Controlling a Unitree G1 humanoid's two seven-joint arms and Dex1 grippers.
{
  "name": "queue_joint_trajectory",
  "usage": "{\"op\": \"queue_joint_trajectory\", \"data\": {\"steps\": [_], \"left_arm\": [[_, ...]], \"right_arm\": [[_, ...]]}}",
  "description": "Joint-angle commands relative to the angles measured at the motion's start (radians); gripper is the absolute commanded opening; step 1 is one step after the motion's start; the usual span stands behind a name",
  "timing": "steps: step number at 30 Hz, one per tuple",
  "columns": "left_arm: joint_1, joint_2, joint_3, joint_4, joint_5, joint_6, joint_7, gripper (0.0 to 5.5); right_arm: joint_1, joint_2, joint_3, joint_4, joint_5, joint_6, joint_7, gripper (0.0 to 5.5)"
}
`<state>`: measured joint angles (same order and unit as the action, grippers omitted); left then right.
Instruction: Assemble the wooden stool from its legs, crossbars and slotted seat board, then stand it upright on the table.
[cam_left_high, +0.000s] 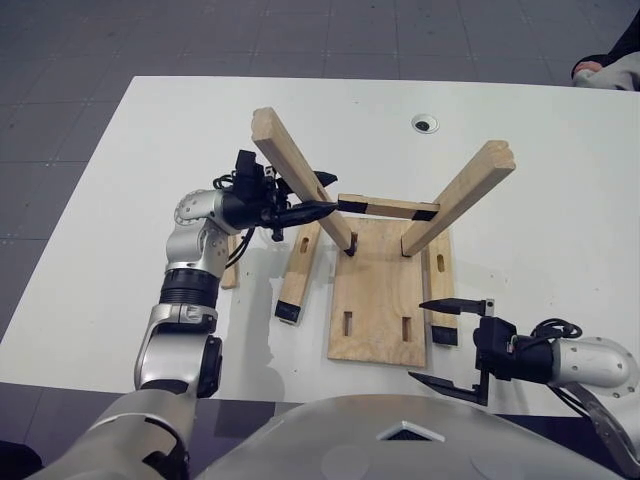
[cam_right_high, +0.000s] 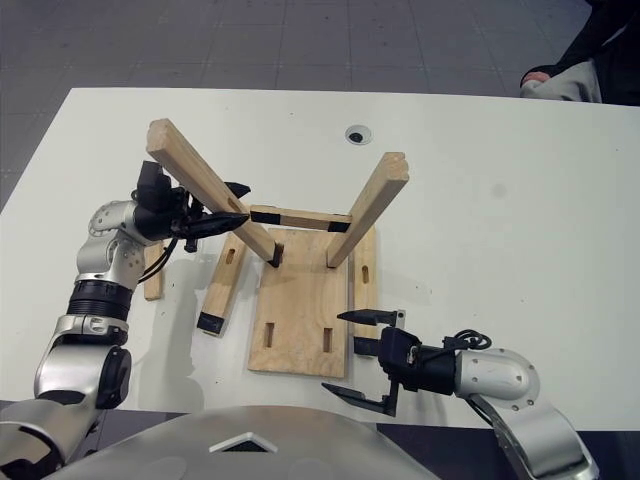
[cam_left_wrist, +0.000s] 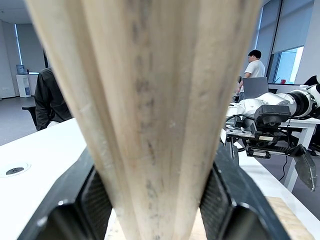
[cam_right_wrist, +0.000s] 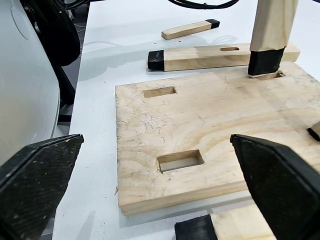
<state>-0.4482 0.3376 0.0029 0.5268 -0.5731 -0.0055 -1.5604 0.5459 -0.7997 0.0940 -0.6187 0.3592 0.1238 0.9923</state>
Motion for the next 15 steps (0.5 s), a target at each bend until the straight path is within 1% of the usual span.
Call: {"op": "queue_joint_trajectory", "data": {"steps": [1, 9, 12, 15], "left_arm": [[-0.052, -0.012, 0.010, 0.077, 0.028, -0.037, -0.021, 2.05], [-0.094, -0.020, 0.032, 0.213, 0.062, -0.089, -0.035, 2.05], [-0.103, -0.018, 0.021, 0.238, 0.078, -0.095, -0.047, 2.05], [-0.104, -0.003, -0.019, 0.232, 0.083, -0.083, -0.053, 2.05]], "right_arm": [[-0.011, -0.007, 0.005, -0.006, -0.010, -0.003, 0.002, 5.50], [-0.013, -0.006, 0.011, -0.010, -0.017, -0.004, -0.004, 5.50], [-0.007, -0.007, 0.004, -0.016, -0.016, -0.006, -0.007, 5.50], [0.000, -0.004, -0.001, -0.023, -0.016, -0.005, -0.016, 5.50]]}}
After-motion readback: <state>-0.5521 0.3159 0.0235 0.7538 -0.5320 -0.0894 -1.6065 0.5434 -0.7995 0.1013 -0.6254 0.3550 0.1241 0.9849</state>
